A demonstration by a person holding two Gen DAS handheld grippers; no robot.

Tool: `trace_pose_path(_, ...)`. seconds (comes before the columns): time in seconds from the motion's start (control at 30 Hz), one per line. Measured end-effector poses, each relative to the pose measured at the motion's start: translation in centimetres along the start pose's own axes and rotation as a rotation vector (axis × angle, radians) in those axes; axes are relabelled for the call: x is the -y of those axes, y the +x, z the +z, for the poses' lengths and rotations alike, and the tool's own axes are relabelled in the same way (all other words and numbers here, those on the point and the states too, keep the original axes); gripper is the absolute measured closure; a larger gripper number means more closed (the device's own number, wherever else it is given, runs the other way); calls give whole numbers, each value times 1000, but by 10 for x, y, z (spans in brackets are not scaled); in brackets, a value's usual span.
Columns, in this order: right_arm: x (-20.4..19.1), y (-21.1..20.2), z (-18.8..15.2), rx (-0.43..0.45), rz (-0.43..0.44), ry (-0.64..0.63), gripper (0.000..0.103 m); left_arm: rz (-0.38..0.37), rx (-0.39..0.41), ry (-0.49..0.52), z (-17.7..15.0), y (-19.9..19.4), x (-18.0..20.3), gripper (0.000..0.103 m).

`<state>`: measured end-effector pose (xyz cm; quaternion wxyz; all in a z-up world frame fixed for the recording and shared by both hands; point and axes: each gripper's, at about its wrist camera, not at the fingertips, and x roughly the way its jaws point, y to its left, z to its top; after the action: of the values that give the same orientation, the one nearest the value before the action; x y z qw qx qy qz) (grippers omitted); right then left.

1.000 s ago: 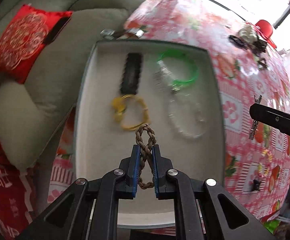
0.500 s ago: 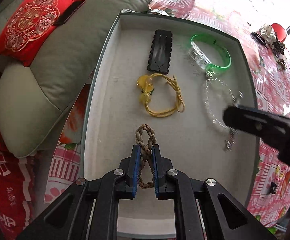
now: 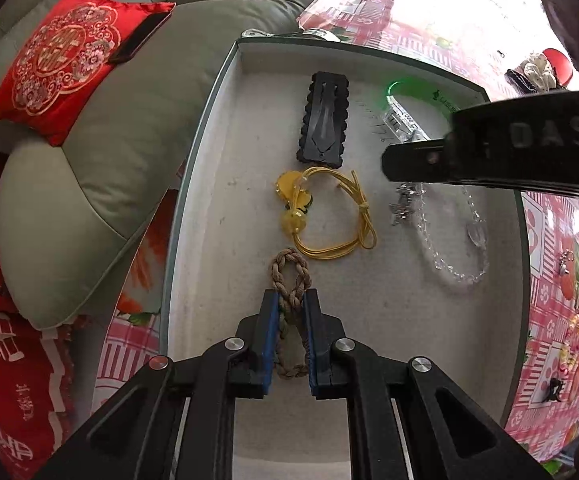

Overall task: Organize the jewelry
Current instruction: 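Carry both items over the white tray and open both tools to release, then move both open tools back over the jewelry on the table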

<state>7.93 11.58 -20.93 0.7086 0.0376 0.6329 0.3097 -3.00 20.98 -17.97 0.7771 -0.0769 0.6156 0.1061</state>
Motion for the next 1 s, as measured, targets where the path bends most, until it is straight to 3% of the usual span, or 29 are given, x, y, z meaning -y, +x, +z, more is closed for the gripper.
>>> trace_pose_path(0.4, 1, 14, 5, -39, -14, 1, 78, 36, -4, 40, -3, -4, 11, 84)
trace_pose_path(0.6, 7, 12, 6, -37, 36, 38, 59, 51, -6, 47, -4, -5, 13, 84)
trace_pose_path(1.0, 26, -31, -10, 36, 162, 147, 57, 64, -11, 67, 1, -14, 15, 84)
